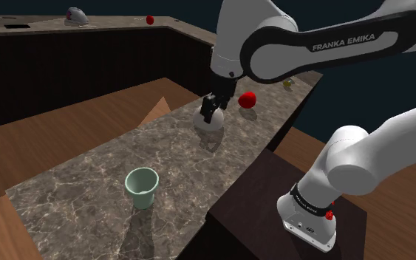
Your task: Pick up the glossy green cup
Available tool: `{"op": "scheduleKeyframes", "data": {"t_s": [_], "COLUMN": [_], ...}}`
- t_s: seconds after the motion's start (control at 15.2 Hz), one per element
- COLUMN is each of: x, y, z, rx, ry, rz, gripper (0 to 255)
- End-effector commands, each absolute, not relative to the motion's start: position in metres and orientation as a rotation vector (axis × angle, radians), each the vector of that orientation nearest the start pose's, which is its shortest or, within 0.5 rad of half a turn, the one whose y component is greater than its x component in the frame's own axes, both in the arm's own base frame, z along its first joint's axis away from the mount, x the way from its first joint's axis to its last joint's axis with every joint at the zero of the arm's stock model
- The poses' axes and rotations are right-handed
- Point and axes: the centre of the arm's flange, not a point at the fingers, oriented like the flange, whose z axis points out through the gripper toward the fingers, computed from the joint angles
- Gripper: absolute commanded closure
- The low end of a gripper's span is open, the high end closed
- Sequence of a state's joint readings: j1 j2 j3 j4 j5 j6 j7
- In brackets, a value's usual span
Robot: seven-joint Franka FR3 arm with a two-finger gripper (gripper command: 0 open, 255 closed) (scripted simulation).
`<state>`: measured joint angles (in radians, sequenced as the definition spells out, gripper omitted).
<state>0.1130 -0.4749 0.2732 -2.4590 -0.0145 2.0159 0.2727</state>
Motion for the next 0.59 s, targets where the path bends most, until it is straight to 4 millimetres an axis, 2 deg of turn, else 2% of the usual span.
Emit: {"op": "scheduleKeyframes", "data": {"t_s": [0.0, 0.53], "x": [0.380, 0.405], "y": [0.177, 0.260], "z": [0.446, 0.385], "rx": [-3.263, -3.270], "ry": [-0.152, -0.170], "rz": [-0.091, -0.075], "gripper": [0, 0]}}
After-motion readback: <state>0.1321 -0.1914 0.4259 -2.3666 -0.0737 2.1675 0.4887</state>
